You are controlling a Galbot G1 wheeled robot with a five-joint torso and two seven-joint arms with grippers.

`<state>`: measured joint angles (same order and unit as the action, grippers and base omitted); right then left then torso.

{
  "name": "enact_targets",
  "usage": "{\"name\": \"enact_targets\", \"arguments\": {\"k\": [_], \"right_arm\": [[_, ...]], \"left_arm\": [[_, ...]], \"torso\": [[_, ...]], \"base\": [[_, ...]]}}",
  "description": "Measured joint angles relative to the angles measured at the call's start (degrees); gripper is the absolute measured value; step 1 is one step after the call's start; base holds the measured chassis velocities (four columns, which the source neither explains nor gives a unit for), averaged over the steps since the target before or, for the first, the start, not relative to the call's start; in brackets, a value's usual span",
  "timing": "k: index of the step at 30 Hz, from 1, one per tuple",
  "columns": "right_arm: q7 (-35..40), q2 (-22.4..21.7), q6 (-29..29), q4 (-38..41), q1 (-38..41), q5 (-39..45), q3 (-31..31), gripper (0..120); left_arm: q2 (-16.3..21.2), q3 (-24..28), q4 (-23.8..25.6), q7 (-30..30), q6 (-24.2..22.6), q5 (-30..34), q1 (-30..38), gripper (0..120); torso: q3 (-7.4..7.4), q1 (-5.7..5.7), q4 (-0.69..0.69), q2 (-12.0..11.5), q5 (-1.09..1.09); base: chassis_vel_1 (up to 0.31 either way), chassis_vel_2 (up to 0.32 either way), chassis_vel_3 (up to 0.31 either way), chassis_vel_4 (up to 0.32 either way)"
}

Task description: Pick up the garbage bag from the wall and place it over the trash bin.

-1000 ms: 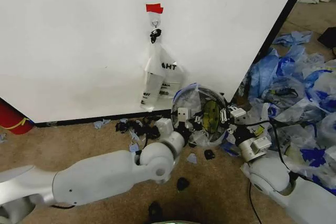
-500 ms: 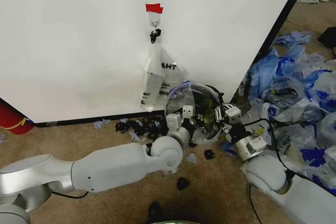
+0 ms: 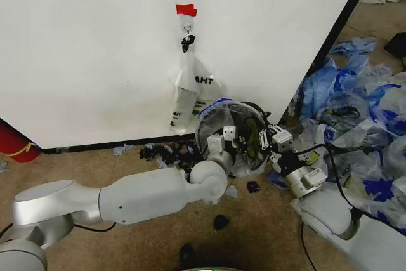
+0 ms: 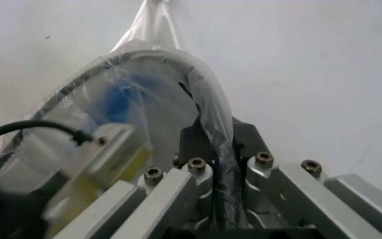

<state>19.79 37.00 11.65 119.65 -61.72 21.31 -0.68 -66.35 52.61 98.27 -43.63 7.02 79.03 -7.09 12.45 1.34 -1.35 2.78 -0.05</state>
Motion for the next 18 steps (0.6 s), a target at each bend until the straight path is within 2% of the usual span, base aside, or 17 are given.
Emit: {"name": "enact_targets", "arguments": {"k": [18], "right_arm": [[-1.3,-0.8,0.6,2.1,-1.7,-1.1,0.1,1]], "left_arm": [[-2.0,0.7,-4.5,-1.2,-0.2,-0.2,1.0,0]], "torso": [[0.0,0.0,0.0,0.0,0.0]], "base": [[0.0,0.0,0.0,0.0]]}}
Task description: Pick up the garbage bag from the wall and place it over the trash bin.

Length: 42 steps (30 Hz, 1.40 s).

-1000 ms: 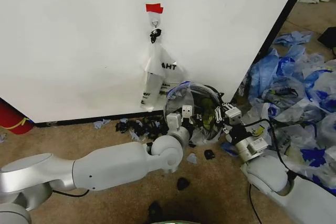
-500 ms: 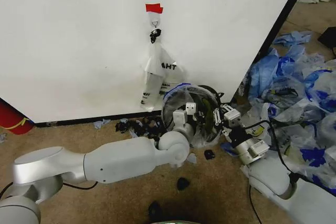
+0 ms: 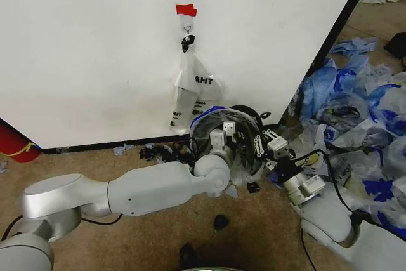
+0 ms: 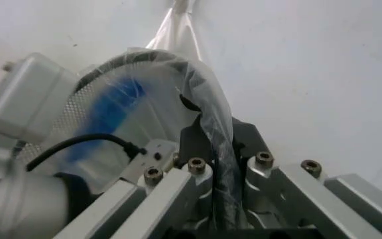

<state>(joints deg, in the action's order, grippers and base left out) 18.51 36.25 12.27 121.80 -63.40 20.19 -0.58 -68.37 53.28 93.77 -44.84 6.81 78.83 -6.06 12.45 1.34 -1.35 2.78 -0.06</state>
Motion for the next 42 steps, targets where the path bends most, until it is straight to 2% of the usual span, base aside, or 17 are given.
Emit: {"name": "enact_targets", "arguments": {"k": [17,42], "right_arm": [[-0.9,0.1,0.6,1.0,-1.1,-1.0,0.4,1],[-1.4,0.1,0.8,1.4,-1.6,-1.1,0.6,1]], "left_arm": [[-1.6,0.7,-2.9,-0.6,-0.1,0.3,0.9,0],[-2.1,0.7,-4.0,-1.2,0.6,0.0,0.6,0]], "torso": [[0.0,0.0,0.0,0.0,0.0],[0.0,0.0,0.0,0.0,0.0]], "base": [[0.0,0.0,0.0,0.0],[0.0,0.0,0.0,0.0]]}}
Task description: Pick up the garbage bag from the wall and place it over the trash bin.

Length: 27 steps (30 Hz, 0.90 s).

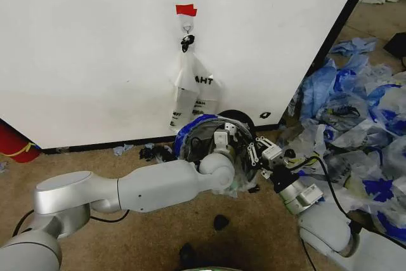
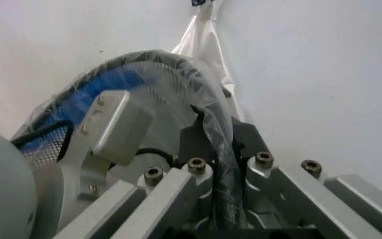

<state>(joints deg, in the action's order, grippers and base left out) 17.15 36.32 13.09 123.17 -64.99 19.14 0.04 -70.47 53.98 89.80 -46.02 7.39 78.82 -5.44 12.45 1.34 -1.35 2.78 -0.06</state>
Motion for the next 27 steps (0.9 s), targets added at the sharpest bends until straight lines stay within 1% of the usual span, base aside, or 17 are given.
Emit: {"name": "enact_targets", "arguments": {"k": [10,19,22,27], "right_arm": [[-0.2,0.6,0.3,-0.3,-0.5,-0.5,0.2,1],[-0.3,0.6,0.3,-0.8,0.2,-0.4,0.3,1],[-0.3,0.5,0.3,-0.9,0.7,0.1,0.3,1],[-0.3,0.4,0.3,-0.9,0.8,0.3,0.2,1]], "left_arm": [[1.0,-1.0,0.1,-0.7,0.4,0.2,0.9,0],[2.3,0.4,3.0,-0.8,0.0,-0.1,-0.7,0],[2.5,1.9,4.5,-1.1,-0.1,-0.9,-1.7,0],[1.9,3.1,4.5,-1.3,-0.1,-1.6,-2.5,0]], "torso": [[0.0,0.0,-0.01,0.0,0.0],[0.0,0.0,0.0,0.0,0.0],[0.0,0.0,0.0,0.0,0.0],[0.0,0.0,-0.01,0.0,0.0]], "base": [[0.0,0.0,0.0,0.0],[0.0,0.0,0.0,0.0],[0.0,0.0,0.0,0.0],[0.0,0.0,0.0,0.0]]}}
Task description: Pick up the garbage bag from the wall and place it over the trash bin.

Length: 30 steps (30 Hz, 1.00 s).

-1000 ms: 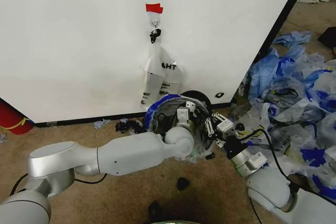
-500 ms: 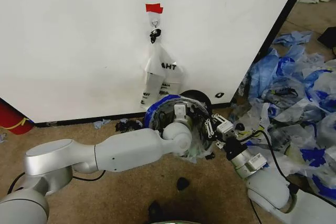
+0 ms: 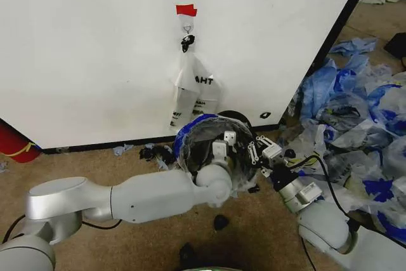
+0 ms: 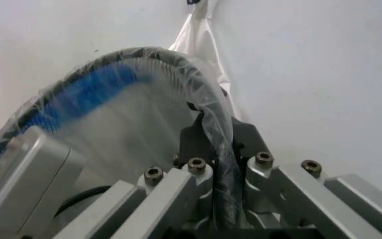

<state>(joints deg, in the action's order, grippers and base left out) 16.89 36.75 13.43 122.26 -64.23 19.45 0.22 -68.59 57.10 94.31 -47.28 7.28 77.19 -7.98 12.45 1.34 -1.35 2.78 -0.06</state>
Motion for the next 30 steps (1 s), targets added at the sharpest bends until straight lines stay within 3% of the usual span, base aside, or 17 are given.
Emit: {"name": "enact_targets", "arguments": {"k": [10,19,30], "right_arm": [[0.2,0.4,0.0,-0.5,0.0,0.3,-0.6,1],[1.6,0.3,-0.1,-3.7,3.2,4.8,-2.4,1],[2.0,1.9,-0.1,-8.1,4.4,5.1,-1.4,1]], "left_arm": [[0.4,-1.6,-0.2,0.0,0.2,0.4,1.1,0],[4.9,-2.6,6.3,0.0,0.5,1.9,1.3,0],[4.8,-3.8,11.0,0.5,1.2,3.5,0.9,0]], "torso": [[0.0,0.0,0.0,0.0,0.0],[0.0,0.0,0.01,0.0,0.0],[0.0,0.0,0.0,0.0,0.0]], "base": [[0.0,0.0,0.0,0.0],[0.0,0.0,0.0,0.0],[0.0,0.0,0.0,0.0]]}}
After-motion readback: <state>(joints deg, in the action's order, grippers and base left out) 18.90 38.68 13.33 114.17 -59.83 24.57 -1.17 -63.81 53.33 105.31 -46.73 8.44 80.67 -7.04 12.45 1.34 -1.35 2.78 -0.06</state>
